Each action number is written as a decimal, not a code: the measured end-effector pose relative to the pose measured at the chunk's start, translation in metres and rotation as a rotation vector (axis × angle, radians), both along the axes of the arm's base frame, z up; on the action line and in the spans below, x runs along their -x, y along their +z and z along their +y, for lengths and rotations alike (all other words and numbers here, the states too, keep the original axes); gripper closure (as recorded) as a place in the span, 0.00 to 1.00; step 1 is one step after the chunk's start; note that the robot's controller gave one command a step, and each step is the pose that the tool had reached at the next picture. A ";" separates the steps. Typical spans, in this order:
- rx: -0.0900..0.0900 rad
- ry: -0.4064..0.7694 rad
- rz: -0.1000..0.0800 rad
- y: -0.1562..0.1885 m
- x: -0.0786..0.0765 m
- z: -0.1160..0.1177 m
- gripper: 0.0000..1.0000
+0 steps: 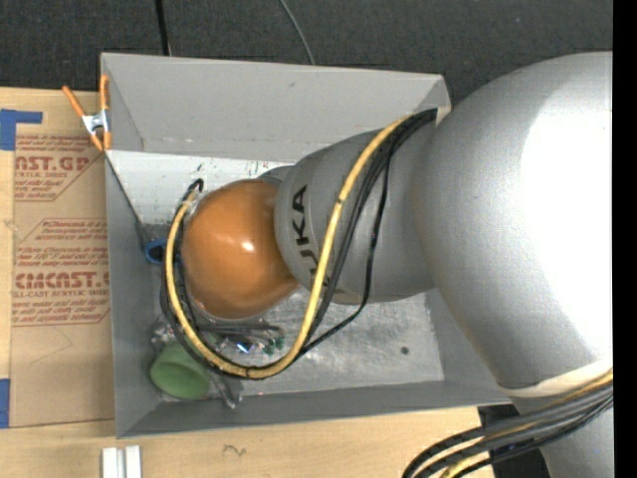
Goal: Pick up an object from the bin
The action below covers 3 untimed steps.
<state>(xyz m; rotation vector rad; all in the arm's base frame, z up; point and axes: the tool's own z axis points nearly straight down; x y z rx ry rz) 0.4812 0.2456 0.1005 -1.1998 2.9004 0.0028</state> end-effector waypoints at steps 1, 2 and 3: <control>0.001 0.211 0.000 0.003 -0.013 0.001 0.00; 0.001 0.590 -0.012 -0.025 -0.017 0.004 0.00; -0.001 0.669 -0.020 -0.024 -0.010 0.004 0.00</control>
Offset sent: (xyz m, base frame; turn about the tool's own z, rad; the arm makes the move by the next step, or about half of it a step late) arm 0.0135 -0.0006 0.0029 -0.2109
